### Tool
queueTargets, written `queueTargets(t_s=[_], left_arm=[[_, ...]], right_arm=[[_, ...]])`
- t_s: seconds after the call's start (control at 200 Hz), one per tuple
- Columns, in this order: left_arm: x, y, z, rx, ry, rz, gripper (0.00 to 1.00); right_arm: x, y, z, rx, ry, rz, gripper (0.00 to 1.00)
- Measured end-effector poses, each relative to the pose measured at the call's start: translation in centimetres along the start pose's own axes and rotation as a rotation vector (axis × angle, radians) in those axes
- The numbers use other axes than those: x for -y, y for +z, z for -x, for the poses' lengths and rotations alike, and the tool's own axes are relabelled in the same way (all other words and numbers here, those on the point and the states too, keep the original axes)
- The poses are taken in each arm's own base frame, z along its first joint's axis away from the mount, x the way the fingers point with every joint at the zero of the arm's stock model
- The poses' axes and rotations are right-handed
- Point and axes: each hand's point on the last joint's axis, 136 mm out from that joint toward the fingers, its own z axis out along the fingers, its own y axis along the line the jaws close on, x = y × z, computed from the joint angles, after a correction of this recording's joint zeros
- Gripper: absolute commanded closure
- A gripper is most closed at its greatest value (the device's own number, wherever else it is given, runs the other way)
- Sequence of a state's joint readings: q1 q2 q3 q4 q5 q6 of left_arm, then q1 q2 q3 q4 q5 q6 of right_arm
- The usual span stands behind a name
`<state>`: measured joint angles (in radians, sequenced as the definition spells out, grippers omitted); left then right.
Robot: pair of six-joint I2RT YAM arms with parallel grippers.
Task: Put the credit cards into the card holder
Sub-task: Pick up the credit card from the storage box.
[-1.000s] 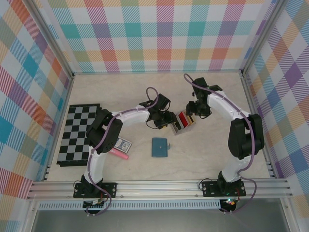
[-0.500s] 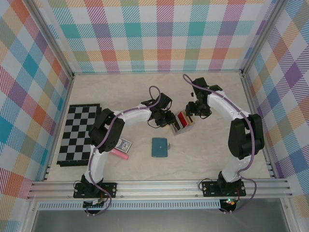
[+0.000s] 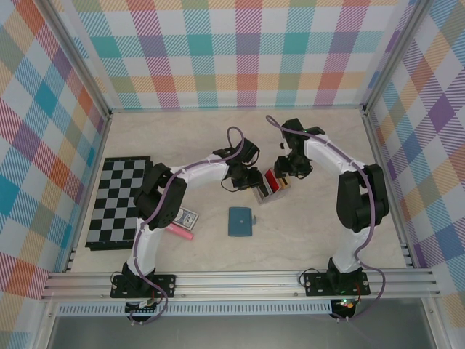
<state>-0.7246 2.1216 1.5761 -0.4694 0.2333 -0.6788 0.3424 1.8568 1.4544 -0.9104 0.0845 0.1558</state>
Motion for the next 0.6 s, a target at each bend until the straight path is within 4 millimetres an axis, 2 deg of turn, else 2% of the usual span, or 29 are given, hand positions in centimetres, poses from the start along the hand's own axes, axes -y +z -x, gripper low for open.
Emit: queueTargets(t_s=[0.225, 0.6], left_arm=[[0.03, 0.02, 0.03, -0.002, 0.011, 0.002, 0.67], [0.01, 0.00, 0.01, -0.005, 0.015, 0.005, 0.68]], right_arm=[[0.26, 0.84, 0.03, -0.016, -0.018, -0.030, 0.38], [0.37, -0.07, 0.40, 0.015, -0.028, -0.050, 0.46]])
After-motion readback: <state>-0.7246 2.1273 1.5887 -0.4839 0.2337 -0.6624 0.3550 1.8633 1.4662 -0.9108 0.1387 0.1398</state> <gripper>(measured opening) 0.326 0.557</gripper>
